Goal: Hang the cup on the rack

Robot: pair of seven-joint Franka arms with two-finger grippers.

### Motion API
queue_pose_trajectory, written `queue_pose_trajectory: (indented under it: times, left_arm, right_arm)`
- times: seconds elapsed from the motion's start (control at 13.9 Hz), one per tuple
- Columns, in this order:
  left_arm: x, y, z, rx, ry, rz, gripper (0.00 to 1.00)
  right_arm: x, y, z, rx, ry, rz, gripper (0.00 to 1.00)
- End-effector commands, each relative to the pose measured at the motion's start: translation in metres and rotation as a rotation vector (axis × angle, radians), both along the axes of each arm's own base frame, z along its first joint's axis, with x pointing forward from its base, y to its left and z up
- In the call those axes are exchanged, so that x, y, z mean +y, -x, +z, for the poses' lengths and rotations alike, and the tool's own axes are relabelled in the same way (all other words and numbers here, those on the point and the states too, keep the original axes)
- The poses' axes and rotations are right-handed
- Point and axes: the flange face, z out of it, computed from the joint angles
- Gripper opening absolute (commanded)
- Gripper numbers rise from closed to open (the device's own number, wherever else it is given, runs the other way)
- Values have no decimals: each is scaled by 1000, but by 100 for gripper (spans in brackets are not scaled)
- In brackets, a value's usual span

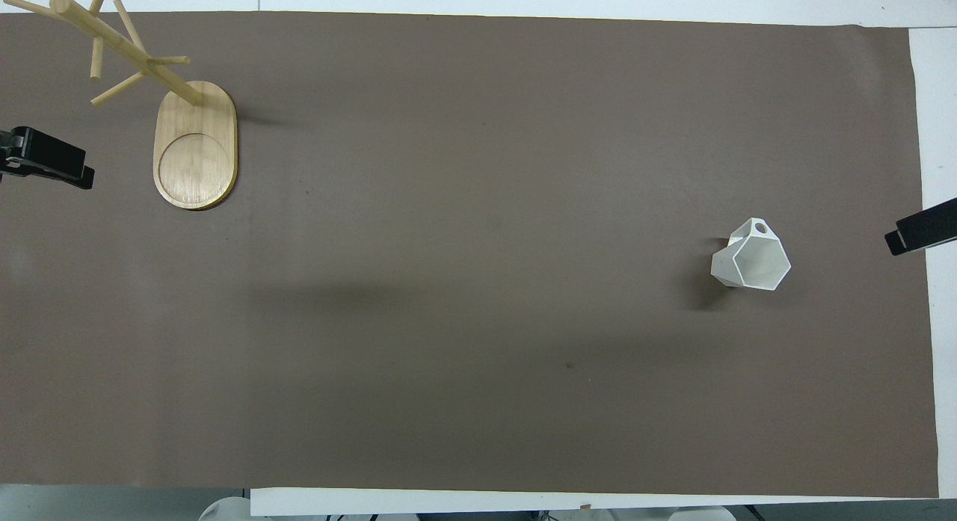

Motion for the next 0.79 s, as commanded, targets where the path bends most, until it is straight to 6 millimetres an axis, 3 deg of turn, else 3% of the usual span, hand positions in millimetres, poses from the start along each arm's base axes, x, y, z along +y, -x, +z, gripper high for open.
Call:
queue_pose_trajectory:
  times: [0.0, 0.14, 0.43, 0.5, 0.58, 0.72]
  left_arm:
    - [4, 7, 0, -9, 15, -9, 100]
    - [4, 7, 0, -9, 15, -9, 100]
    - [4, 7, 0, -9, 15, -9, 100]
    - [4, 7, 0, -9, 15, -9, 100]
    - [4, 7, 0, -7, 15, -9, 100]
    - [4, 7, 0, -9, 15, -9, 100]
  right_arm:
    - [-47, 11, -28, -54, -108, 261, 100]
    - [-88, 10, -54, -119, -226, 419, 100]
    - [-169, 2, -131, -243, -453, 654, 100]
    - [-188, 0, -152, -272, -490, 693, 100]
    - [-213, 1, -186, -314, -566, 726, 100]
    - [-237, 16, -239, -397, -697, 738, 100]
